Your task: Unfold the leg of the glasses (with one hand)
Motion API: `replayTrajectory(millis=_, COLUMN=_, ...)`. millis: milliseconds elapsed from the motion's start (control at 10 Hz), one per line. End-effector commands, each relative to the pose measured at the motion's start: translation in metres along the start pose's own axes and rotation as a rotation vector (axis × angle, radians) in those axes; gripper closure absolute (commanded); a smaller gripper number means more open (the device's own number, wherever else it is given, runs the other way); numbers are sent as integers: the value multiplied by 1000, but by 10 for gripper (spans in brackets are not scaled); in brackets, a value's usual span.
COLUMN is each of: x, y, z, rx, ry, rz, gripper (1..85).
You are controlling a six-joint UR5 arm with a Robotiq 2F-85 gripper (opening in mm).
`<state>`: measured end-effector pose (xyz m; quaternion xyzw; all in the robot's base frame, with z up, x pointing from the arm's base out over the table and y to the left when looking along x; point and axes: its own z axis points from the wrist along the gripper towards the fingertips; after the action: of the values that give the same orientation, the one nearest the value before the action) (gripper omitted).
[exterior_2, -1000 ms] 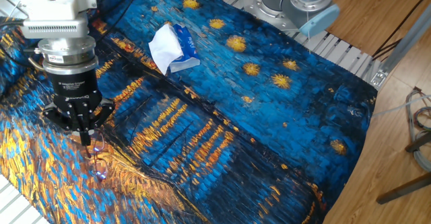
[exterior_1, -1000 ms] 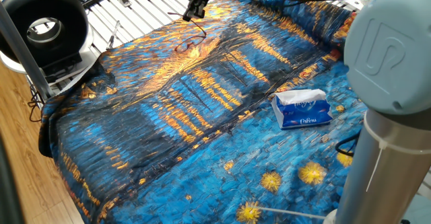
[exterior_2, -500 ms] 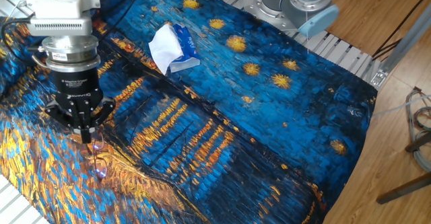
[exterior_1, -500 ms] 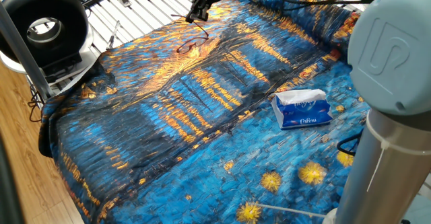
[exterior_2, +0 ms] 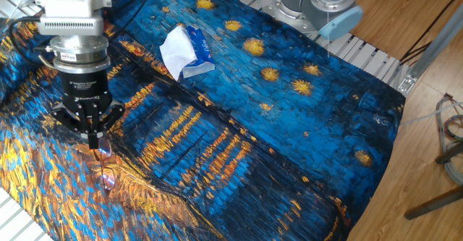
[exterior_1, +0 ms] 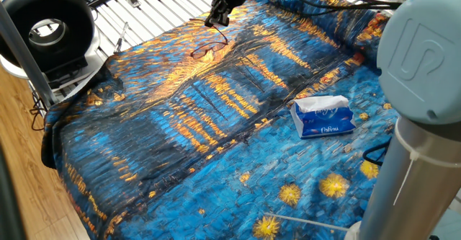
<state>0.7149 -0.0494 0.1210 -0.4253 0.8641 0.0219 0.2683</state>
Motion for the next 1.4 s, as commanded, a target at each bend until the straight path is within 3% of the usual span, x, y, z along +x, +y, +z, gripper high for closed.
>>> replayTrajectory(millis=0, x=3, y=1, z=1, rx=-2, ry=-27, rz=20, gripper=837)
replayTrajectory(millis=500, x=19, y=0, z=8, rx=9, ry=-46, rz=22, gripper=833)
replayTrajectory(millis=700, x=28, y=-3, z=5, rx=8, ry=-29, rz=16, gripper=813)
replayTrajectory(millis=1100, x=45, y=-5, z=4, rx=-10, ry=-19, rz=9, gripper=697)
replayTrajectory(millis=1300, x=50, y=-4, z=4, rx=-17, ry=-13, rz=-4, gripper=563)
